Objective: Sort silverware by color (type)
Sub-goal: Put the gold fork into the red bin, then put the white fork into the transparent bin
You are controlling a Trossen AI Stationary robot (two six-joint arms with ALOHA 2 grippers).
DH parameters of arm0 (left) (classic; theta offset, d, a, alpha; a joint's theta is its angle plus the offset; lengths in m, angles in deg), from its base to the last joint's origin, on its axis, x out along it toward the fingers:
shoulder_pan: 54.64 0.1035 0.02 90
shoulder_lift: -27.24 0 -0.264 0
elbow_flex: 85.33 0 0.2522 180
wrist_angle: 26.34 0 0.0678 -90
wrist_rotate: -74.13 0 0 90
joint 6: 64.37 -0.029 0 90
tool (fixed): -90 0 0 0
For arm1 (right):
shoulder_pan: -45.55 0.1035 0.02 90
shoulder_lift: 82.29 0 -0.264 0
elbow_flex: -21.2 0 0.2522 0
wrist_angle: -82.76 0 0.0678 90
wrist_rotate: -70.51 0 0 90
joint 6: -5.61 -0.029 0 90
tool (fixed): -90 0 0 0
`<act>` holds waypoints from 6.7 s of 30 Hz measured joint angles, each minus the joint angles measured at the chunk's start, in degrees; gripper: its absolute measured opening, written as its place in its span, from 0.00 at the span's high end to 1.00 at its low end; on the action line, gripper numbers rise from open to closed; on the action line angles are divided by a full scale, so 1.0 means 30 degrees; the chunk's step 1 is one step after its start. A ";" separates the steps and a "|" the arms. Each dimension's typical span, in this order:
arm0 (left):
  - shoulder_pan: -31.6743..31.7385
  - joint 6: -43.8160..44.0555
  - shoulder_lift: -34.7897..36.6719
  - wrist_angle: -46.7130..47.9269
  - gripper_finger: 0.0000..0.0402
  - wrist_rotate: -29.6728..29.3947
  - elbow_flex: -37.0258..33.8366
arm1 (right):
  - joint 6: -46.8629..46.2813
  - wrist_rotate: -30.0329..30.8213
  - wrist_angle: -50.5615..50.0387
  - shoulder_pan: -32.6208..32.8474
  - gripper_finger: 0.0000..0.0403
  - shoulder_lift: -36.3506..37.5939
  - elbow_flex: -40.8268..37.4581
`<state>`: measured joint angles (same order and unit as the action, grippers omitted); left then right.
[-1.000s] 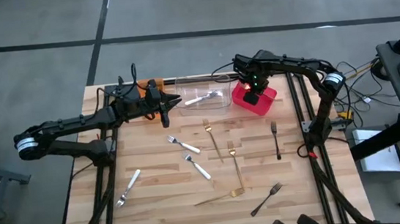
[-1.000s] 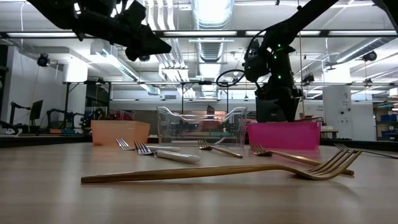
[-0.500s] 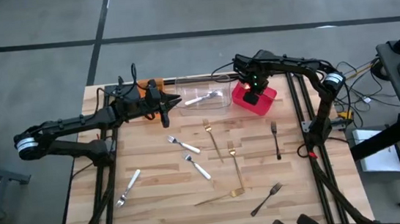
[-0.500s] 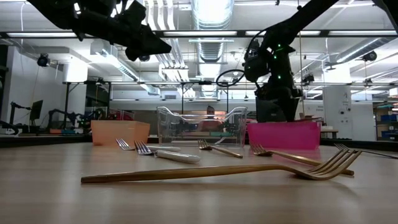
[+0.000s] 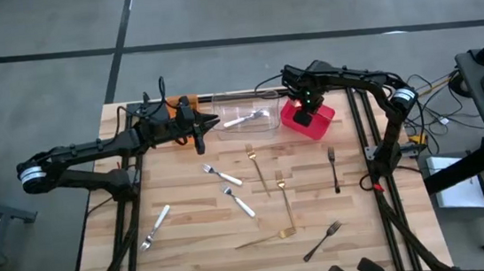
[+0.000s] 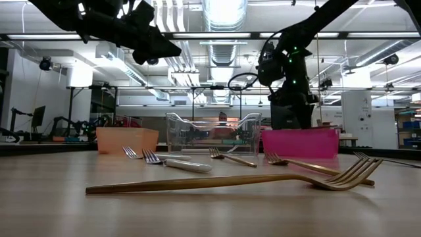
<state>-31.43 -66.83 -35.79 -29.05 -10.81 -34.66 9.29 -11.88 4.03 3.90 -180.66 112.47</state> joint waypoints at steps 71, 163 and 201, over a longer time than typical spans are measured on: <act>-0.1341 0.4743 -0.0243 0.3196 0.87 0.0053 -0.0007 | -0.3123 0.1523 2.4793 1.2148 0.84 1.0127 -1.0360; -0.6178 -0.1909 -1.3687 1.1099 0.79 -0.2858 0.6193 | 0.5617 0.1472 2.0829 1.2619 0.84 1.3449 -1.0901; -0.8823 -0.6498 -0.8308 1.0654 1.00 -0.1634 0.9008 | -0.2241 -0.1391 2.5109 1.2657 0.84 0.7771 -1.1679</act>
<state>-57.90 -86.33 -60.71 2.91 -15.71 -7.64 2.57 -16.05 79.36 41.87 -157.35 77.44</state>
